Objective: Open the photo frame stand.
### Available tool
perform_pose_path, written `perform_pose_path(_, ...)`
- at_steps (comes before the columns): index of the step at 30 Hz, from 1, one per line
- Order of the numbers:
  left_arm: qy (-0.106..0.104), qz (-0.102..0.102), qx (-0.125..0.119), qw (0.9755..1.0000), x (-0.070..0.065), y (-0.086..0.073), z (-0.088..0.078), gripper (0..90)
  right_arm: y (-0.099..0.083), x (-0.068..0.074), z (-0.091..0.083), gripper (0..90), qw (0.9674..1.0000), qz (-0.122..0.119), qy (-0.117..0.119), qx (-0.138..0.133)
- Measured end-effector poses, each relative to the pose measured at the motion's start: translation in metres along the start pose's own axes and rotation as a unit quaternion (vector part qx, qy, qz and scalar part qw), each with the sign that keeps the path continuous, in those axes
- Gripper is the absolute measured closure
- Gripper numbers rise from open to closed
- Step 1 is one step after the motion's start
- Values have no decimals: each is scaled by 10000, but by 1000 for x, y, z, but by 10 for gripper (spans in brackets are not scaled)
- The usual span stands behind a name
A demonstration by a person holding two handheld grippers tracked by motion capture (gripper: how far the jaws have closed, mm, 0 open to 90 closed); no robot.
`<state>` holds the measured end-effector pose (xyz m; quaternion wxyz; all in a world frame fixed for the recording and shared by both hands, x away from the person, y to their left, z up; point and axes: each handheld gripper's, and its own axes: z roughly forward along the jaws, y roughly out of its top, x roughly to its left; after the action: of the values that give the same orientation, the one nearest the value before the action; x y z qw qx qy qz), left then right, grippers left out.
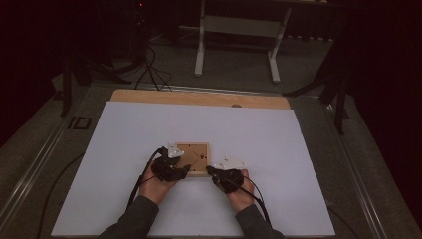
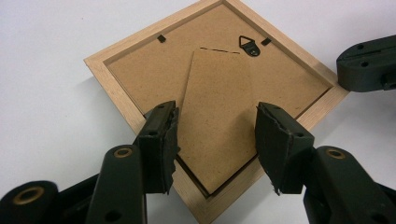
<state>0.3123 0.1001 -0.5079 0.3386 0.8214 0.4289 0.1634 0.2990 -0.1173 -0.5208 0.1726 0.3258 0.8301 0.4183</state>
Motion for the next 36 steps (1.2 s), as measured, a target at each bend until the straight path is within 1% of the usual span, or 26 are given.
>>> perform_pose_path(4,10,-2,4,10000,0,2,-2,502,0,0,0,897,10000,-9,-14,-7)
perform_pose_path(8,3,-78,-85,9999,-1,6,-7,502,0,1,0,897,10000,-13,-33,-18)
perform_pose_path(12,22,-42,-73,10000,-1,6,-7,501,-1,1,0,897,10000,-22,-41,-22)
perform_pose_path(18,-46,-39,-134,9999,0,5,-9,472,-1,1,0,897,10000,-20,-41,-22)
perform_pose_path(19,-74,-30,-90,9999,2,1,-11,472,-1,1,0,897,10000,-16,-43,-28)
perform_pose_path(25,-191,-162,10,9997,7,-10,-18,469,-1,1,0,897,10000,-24,-44,-22)
perform_pose_path(27,-241,-196,40,9995,9,-13,-21,492,-1,1,0,897,10000,-20,-43,-26)
perform_pose_path(32,-276,-54,190,9994,9,-16,-23,576,-1,1,0,897,10000,-26,-48,-21)
perform_pose_path(33,-264,-41,217,9994,8,-16,-23,593,-1,1,0,897,10000,-25,-48,-22)
perform_pose_path(35,-174,39,267,9995,8,-15,-24,633,-1,1,0,897,10000,-18,-44,-22)
perform_pose_path(36,-174,39,267,9995,8,-15,-24,652,-1,1,0,897,10000,-18,-44,-22)
